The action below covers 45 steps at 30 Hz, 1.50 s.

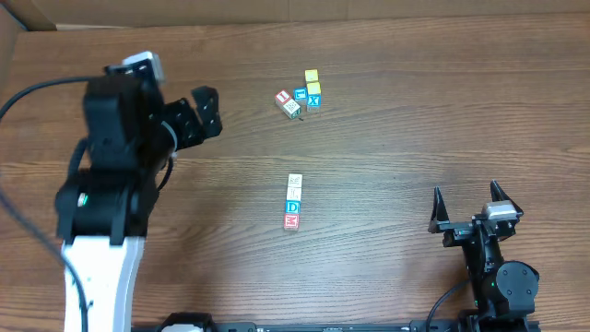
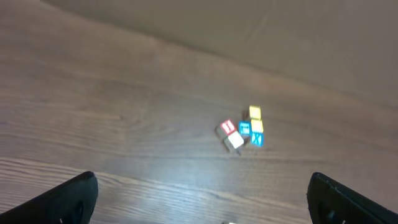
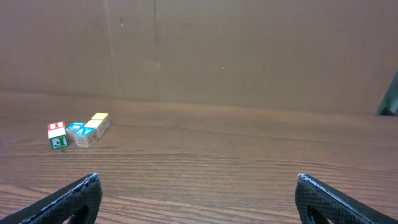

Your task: Flip 4 blocks

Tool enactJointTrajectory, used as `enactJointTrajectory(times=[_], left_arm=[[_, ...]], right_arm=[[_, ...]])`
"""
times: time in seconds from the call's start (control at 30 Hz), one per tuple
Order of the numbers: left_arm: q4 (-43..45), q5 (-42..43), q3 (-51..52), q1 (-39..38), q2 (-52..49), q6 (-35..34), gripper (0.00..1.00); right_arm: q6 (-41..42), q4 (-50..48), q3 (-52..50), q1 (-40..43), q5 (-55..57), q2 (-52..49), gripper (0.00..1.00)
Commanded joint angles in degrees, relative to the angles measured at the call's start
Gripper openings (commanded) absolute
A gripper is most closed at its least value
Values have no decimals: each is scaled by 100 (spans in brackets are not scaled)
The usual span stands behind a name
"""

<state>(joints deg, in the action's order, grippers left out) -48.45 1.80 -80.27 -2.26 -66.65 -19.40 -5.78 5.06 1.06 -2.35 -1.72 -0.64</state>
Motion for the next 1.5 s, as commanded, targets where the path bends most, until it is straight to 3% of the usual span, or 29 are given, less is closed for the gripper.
enactJointTrajectory(times=[0.0,0.2,0.5,0.73,1.03,1.13,1.47], left_arm=[[-114,-240,28,-37,437,9,100],[-101,-245,966,-37,1272,9,100],[321,-411,3270,-33,2944,7,100],[1698,-374,4861,-31,4395,11,100],[5396,-308,6465,-26,5976,11,100],[6196,-310,6725,-26,6295,11,100],[6432,-328,7252,13,6647,9,100]], right_arm=[[-7,-42,-61,17,-33,48,100],[-7,-42,-61,17,-33,48,100],[-7,-42,-61,17,-33,48,100],[-4,-42,-61,17,-33,48,100],[-7,-42,-61,17,-33,48,100],[-7,-42,-61,17,-33,48,100],[-7,-42,-61,17,-33,48,100]])
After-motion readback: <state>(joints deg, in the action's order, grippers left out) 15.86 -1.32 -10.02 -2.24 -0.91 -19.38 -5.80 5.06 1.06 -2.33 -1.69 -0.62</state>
